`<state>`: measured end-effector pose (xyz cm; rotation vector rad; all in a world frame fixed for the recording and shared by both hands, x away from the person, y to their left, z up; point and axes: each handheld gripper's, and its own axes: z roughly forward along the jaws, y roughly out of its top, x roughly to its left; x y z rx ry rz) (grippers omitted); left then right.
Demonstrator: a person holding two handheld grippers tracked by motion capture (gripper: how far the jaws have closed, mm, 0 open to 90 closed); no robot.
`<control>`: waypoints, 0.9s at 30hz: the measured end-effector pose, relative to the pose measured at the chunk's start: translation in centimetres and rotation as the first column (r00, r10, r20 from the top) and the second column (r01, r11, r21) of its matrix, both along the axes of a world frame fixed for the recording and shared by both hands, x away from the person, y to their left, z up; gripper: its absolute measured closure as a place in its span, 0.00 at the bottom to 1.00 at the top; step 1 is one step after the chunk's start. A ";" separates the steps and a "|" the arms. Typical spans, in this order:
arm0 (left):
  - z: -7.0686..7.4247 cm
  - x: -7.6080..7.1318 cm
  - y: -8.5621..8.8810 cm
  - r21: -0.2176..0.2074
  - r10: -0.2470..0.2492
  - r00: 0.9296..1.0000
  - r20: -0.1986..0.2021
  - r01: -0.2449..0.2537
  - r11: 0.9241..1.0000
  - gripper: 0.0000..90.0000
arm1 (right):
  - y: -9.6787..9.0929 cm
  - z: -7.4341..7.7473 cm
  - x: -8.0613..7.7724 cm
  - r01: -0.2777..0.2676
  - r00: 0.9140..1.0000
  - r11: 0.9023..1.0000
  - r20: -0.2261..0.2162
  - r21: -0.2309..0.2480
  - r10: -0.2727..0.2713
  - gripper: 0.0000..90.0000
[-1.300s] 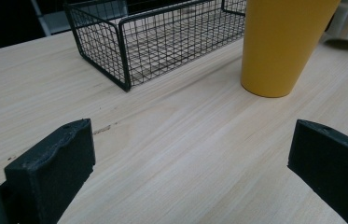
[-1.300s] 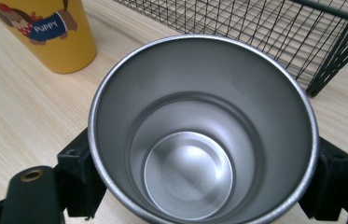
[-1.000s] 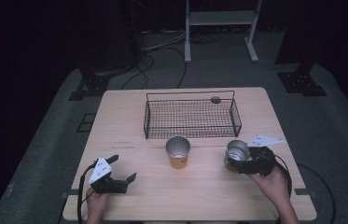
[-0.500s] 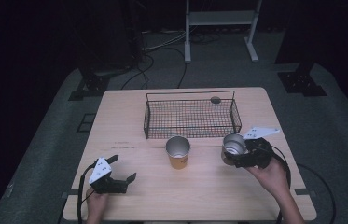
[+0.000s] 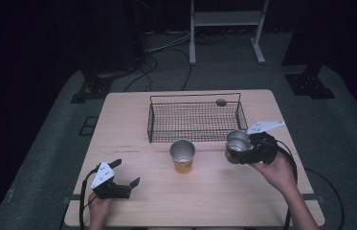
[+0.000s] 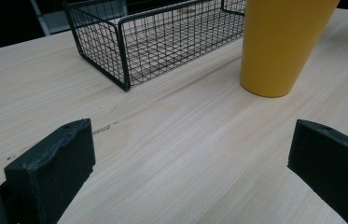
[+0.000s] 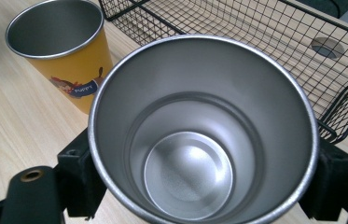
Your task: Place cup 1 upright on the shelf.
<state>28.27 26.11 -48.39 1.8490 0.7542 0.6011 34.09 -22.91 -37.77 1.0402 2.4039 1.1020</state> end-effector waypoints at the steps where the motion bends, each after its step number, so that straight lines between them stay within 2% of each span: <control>1: 0.0 0.0 0.0 0.000 0.000 1.000 0.000 0.000 1.000 0.00 | -0.1 0.1 0.1 -0.004 1.000 1.000 0.002 -0.001 0.004 0.20; 27: 0.0 0.0 0.0 0.000 -0.003 1.000 0.003 0.003 1.000 0.00 | 0.4 2.7 3.1 -0.023 1.000 1.000 -0.009 -0.013 0.023 0.20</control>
